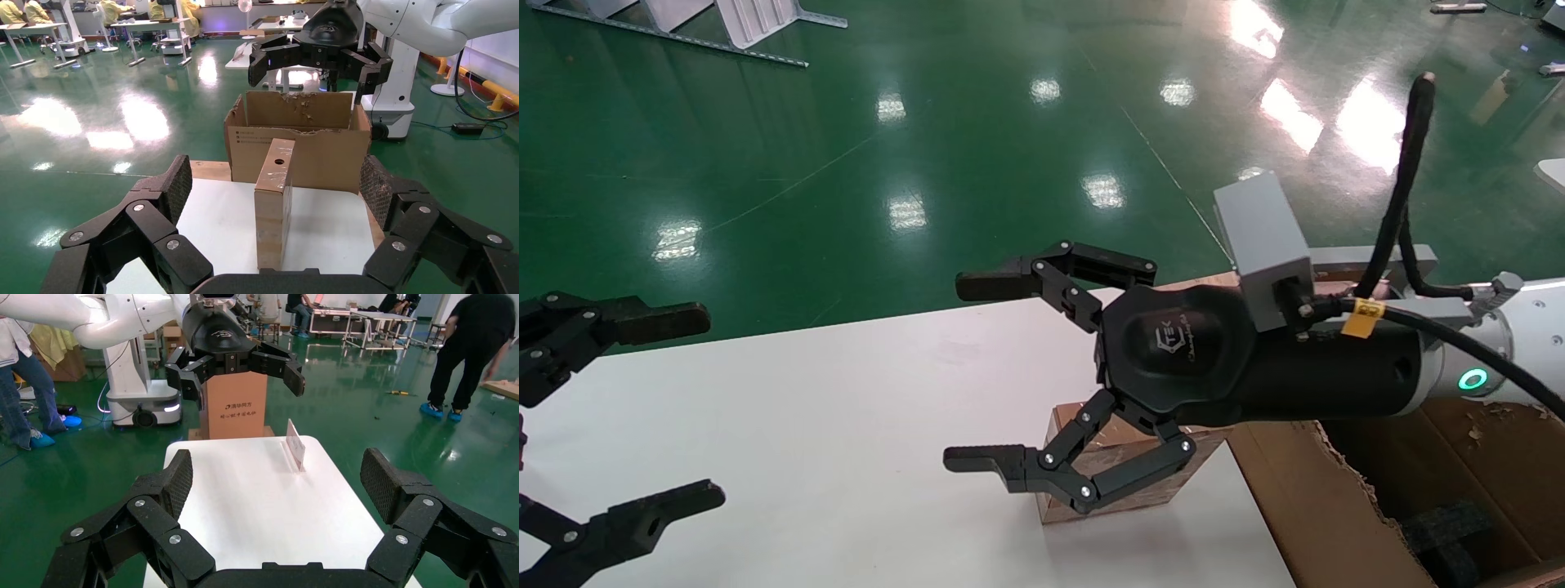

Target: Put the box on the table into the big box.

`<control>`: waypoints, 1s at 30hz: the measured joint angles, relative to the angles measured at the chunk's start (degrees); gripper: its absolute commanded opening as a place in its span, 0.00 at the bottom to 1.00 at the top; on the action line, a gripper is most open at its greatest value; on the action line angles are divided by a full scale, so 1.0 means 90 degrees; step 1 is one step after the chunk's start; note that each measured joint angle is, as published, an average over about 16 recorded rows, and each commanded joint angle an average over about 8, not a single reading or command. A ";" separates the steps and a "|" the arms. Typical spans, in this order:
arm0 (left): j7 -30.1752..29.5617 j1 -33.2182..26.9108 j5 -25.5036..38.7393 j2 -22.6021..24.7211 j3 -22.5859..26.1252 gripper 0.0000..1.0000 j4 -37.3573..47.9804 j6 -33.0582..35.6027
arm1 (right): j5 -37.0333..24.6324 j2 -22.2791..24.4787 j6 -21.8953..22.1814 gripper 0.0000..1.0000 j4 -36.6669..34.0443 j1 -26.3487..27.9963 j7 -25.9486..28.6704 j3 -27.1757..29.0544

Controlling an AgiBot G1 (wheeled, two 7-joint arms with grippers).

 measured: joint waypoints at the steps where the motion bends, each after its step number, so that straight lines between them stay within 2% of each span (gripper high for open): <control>1: 0.0000 0.0000 0.0000 0.0000 0.0000 1.00 0.0000 0.0000 | -0.0029 0.0007 0.0004 1.00 -0.0002 0.0000 -0.0007 -0.0008; 13: 0.0001 -0.0001 -0.0001 0.0000 0.0001 1.00 0.0001 0.0000 | -0.0708 0.0153 0.0057 1.00 -0.0397 0.0075 -0.0245 -0.0171; 20: 0.0001 -0.0001 -0.0001 0.0000 0.0001 1.00 0.0001 0.0000 | -0.1090 0.0301 -0.0212 1.00 -0.0974 0.0181 -0.0662 -0.0366; 30: 0.0001 -0.0001 -0.0001 0.0000 0.0002 1.00 0.0001 0.0000 | -0.1185 0.0770 -0.0600 1.00 -0.1756 0.0244 -0.1465 -0.0997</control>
